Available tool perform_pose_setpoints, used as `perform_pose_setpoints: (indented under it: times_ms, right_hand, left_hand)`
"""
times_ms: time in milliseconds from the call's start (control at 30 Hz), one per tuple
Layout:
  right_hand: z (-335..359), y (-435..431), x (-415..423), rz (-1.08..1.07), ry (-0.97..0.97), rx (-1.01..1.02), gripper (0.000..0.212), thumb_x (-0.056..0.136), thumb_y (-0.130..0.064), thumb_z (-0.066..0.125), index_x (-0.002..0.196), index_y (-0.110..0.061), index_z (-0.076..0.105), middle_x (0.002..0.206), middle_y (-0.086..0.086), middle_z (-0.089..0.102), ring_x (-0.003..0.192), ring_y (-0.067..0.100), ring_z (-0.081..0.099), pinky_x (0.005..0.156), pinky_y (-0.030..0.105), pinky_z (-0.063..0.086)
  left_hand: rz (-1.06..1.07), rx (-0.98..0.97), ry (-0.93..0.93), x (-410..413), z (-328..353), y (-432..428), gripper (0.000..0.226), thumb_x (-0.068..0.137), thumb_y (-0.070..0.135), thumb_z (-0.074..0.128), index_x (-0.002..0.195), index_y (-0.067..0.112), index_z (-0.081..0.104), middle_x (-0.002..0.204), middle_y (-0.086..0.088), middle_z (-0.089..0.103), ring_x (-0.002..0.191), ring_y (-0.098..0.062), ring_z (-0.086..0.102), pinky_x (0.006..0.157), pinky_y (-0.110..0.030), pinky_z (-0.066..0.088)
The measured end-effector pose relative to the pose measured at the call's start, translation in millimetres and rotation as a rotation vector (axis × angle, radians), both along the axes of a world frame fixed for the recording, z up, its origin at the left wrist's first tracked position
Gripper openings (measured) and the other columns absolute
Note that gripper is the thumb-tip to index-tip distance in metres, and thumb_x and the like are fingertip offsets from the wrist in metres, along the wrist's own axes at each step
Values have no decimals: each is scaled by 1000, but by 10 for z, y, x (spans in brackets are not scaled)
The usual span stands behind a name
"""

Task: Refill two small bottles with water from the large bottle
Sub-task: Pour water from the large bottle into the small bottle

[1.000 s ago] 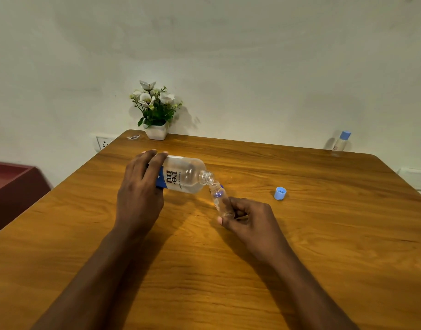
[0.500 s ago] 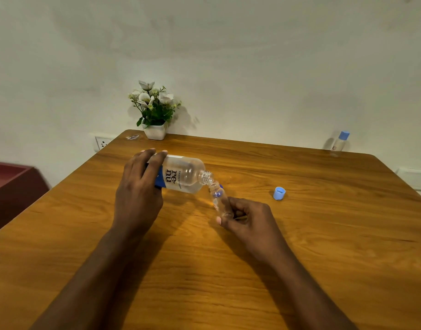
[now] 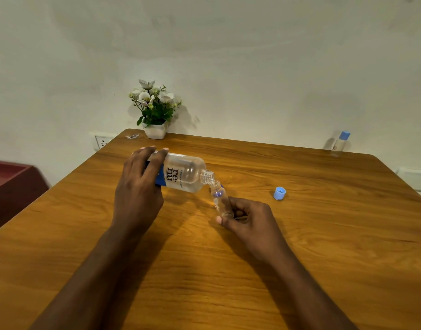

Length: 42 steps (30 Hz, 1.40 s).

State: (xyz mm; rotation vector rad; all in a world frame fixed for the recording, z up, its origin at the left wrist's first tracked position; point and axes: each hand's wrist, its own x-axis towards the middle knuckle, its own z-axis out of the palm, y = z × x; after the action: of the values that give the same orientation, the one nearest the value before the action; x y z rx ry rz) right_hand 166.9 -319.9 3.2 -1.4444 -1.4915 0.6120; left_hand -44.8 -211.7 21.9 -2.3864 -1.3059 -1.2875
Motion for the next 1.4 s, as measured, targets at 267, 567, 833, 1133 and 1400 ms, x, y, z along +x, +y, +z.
perform_pose_setpoints:
  times_ms: [267,567,833,1133,1400]
  right_hand:
    - [-6,6,7,7,5,-3,29,80,-20,75,105,-33,72,84,-14,73,74,1,66,69,20,50]
    - [1,7,3,19,19,8,22,80,-18,74,98,-30,74,79,-17,72,71,-2,63,68,21,49]
    - [12,1,-4,27,28,11,26,80,-19,74,95,-40,72,83,-18,73,75,-2,66,69,21,51]
    - [35,-10,-13,26,14,36,30,81,-18,75,95,-43,69,89,-22,73,79,-3,67,69,13,49]
    - [30,-5,-18,21,7,37,32,81,-20,75,97,-46,68,93,-23,73,83,-2,68,72,14,50]
  left_hand:
    - [1,19,-1,9,14,-7,72,68,-17,67,134,7,48,131,-20,49,126,-37,40,85,-51,51]
    - [6,28,4,8,6,4,74,67,-18,66,134,8,47,131,-20,49,126,-36,39,86,-49,50]
    - [3,22,2,9,9,1,73,68,-17,67,134,8,48,132,-19,49,127,-36,39,89,-50,49]
    - [2,10,3,8,17,-9,72,69,-16,67,135,7,48,132,-20,48,127,-36,39,90,-50,49]
    - [7,19,3,12,24,-14,71,69,-17,66,134,7,48,131,-20,49,126,-36,40,88,-51,50]
